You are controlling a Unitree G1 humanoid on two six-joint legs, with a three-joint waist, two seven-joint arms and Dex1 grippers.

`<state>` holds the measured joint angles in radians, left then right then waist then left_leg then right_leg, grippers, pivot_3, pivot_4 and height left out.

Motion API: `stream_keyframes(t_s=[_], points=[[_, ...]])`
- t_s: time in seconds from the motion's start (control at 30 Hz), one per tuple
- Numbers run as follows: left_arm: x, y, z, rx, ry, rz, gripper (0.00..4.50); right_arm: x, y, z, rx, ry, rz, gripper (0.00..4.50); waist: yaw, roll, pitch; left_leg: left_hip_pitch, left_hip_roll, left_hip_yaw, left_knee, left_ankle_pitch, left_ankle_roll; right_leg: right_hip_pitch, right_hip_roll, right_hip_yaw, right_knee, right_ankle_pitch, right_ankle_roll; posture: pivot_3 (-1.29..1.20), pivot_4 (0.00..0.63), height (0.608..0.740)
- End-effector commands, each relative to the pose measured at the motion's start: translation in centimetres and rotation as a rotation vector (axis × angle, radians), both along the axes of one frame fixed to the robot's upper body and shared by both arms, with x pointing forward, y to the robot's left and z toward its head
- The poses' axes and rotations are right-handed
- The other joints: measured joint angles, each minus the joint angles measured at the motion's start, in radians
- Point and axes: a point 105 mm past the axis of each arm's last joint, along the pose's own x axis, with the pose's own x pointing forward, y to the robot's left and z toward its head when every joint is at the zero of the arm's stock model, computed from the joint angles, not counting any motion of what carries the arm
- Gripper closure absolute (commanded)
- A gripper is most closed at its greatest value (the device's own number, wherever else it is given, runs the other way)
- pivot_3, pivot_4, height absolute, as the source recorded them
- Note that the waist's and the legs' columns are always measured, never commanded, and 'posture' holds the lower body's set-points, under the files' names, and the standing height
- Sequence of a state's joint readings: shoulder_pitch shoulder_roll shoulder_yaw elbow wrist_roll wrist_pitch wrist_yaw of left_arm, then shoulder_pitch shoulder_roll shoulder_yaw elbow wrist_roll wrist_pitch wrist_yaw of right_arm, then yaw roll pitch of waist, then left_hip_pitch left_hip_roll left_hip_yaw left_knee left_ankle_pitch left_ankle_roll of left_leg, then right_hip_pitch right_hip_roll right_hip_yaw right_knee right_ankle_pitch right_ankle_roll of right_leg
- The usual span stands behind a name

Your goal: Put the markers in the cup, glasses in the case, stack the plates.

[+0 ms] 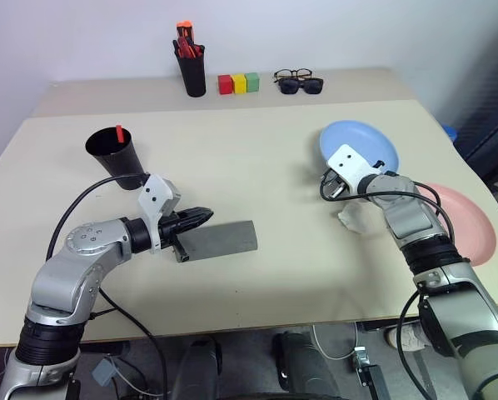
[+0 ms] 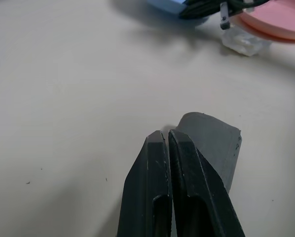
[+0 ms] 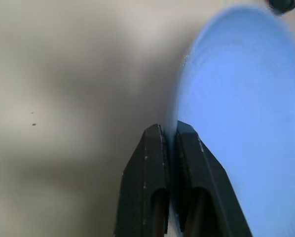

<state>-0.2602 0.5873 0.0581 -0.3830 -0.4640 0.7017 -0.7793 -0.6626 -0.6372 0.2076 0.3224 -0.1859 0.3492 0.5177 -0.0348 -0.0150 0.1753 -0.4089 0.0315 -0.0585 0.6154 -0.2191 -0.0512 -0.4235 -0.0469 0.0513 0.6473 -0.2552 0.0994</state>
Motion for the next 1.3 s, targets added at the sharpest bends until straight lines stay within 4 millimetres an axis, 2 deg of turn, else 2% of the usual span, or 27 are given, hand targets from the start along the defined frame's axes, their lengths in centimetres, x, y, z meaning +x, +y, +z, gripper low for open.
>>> stream_keyframes(t_s=[0.03, 0.17, 0.23, 0.3, 0.4, 0.5, 0.57, 0.67, 0.73, 0.93, 1.03, 1.2, 1.23, 1.3], points=[[1.0, -0.7, 0.7, -0.018, -0.052, -0.016, 4.40, -2.7, -1.7, 5.2, -0.035, -0.148, 0.011, 4.46, 0.013, 0.001, 0.001, 0.000, 0.000, 0.000, 0.000, 0.000, 0.000, 0.000, 0.000, 0.000, 0.000, 0.000, 0.000, 0.00, 0.150, 0.740], [2.0, -1.0, 0.4, -0.015, -0.059, -0.032, 4.40, -6.6, -4.1, 6.3, -0.049, -0.124, -0.031, 4.46, 0.018, 0.001, 0.000, 0.000, 0.000, 0.000, 0.000, 0.000, 0.000, 0.000, 0.000, 0.000, 0.000, 0.000, 0.000, 0.00, 0.150, 0.740], [2.9, -1.2, 0.2, -0.015, -0.060, -0.042, 4.40, -9.4, -6.4, 6.2, -0.080, -0.084, -0.102, 4.46, 0.024, 0.001, 0.000, 0.000, 0.000, 0.000, 0.000, 0.000, 0.000, 0.000, 0.000, 0.000, 0.000, 0.000, 0.000, 0.00, 0.150, 0.740], [3.5, -1.6, 0.1, -0.013, -0.065, -0.061, 4.40, -11.4, -7.5, 5.8, -0.078, -0.038, -0.145, 4.46, 0.023, 0.001, 0.000, 0.000, 0.000, 0.000, 0.000, 0.000, 0.000, 0.001, 0.000, 0.000, -0.001, -0.001, 0.000, 0.00, 0.150, 0.740], [4.2, -2.8, 0.0, -0.023, -0.070, -0.101, 4.40, -13.8, -7.9, 3.9, -0.028, 0.072, -0.158, 3.47, 0.020, 0.001, 0.000, 0.001, 0.000, 0.000, 0.001, 0.000, 0.000, 0.001, 0.000, 0.000, -0.001, -0.001, 0.001, 0.00, 0.150, 0.740], [4.4, -3.1, -0.1, -0.019, -0.081, -0.115, 4.40, -13.8, -6.8, 3.8, -0.015, 0.054, -0.129, 1.99, 0.004, 0.001, 0.000, 0.002, 0.000, 0.001, 0.001, 0.000, 0.000, 0.002, 0.001, 0.001, -0.001, -0.001, 0.001, 0.00, 0.150, 0.740], [4.6, -3.1, -0.1, -0.020, -0.087, -0.110, 4.40, -13.5, -5.2, 3.6, 0.028, 0.042, -0.070, 0.97, -0.007, 0.001, 0.000, 0.002, 0.000, 0.001, 0.001, 0.000, 0.000, 0.002, 0.001, 0.001, 0.000, -0.001, 0.000, 0.00, 0.150, 0.740], [4.5, -2.7, 0.0, -0.025, -0.096, -0.096, 4.40, -12.6, -2.1, 2.2, 0.130, 0.055, 0.020, 0.97, -0.011, 0.000, 0.000, 0.002, 0.001, 0.000, 0.000, 0.000, 0.000, 0.002, 0.002, 0.001, 0.000, -0.001, 0.000, 0.00, 0.150, 0.740], [4.0, -2.5, 0.1, -0.028, -0.101, -0.090, 4.40, -11.8, -0.8, 0.8, 0.160, 0.077, 0.039, 0.97, -0.009, 0.001, 0.000, 0.002, 0.001, 0.000, 0.001, 0.000, 0.000, 0.002, 0.002, 0.001, 0.000, -0.001, 0.000, 0.00, 0.150, 0.740], [3.1, -1.7, -0.1, -0.029, -0.100, -0.035, 4.40, -9.2, -1.3, -2.1, 0.163, 0.096, -0.058, 0.97, 0.000, 0.000, 0.000, 0.001, 0.000, 0.000, 0.001, 0.000, 0.000, 0.002, 0.000, 0.001, 0.000, -0.001, 0.001, 0.00, 0.150, 0.740], [2.6, -0.9, -0.2, -0.028, -0.093, 0.001, 4.40, -8.5, -2.3, -2.8, 0.130, 0.103, -0.111, 1.70, 0.001, 0.000, 0.000, 0.001, 0.000, 0.000, 0.001, 0.000, 0.000, 0.002, 0.000, 0.001, 0.000, -0.001, 0.001, 0.00, 0.150, 0.740], [2.1, -1.1, -0.3, -0.041, -0.078, 0.009, 4.40, -8.5, -2.8, -2.1, 0.130, 0.082, -0.110, 4.27, 0.001, 0.000, 0.000, 0.001, 0.000, 0.000, 0.001, 0.000, 0.000, 0.002, 0.000, 0.001, 0.000, -0.001, 0.001, 0.00, 0.150, 0.740], [2.1, -1.2, -0.4, -0.041, -0.074, 0.006, 4.40, -8.5, -3.0, -1.8, 0.126, 0.072, -0.116, 4.46, 0.001, 0.000, 0.000, 0.001, 0.000, 0.000, 0.001, 0.000, 0.000, 0.002, 0.000, 0.001, 0.000, -0.001, 0.001, 0.00, 0.150, 0.740], [2.3, -1.4, -0.6, -0.042, -0.071, 0.000, 4.40, -8.5, -3.7, -0.7, 0.107, 0.028, -0.146, 4.46, 0.001, 0.000, 0.000, 0.001, 0.000, 0.000, 0.001, 0.000, 0.000, 0.002, 0.000, 0.001, 0.000, -0.001, 0.001, 0.00, 0.150, 0.740]])
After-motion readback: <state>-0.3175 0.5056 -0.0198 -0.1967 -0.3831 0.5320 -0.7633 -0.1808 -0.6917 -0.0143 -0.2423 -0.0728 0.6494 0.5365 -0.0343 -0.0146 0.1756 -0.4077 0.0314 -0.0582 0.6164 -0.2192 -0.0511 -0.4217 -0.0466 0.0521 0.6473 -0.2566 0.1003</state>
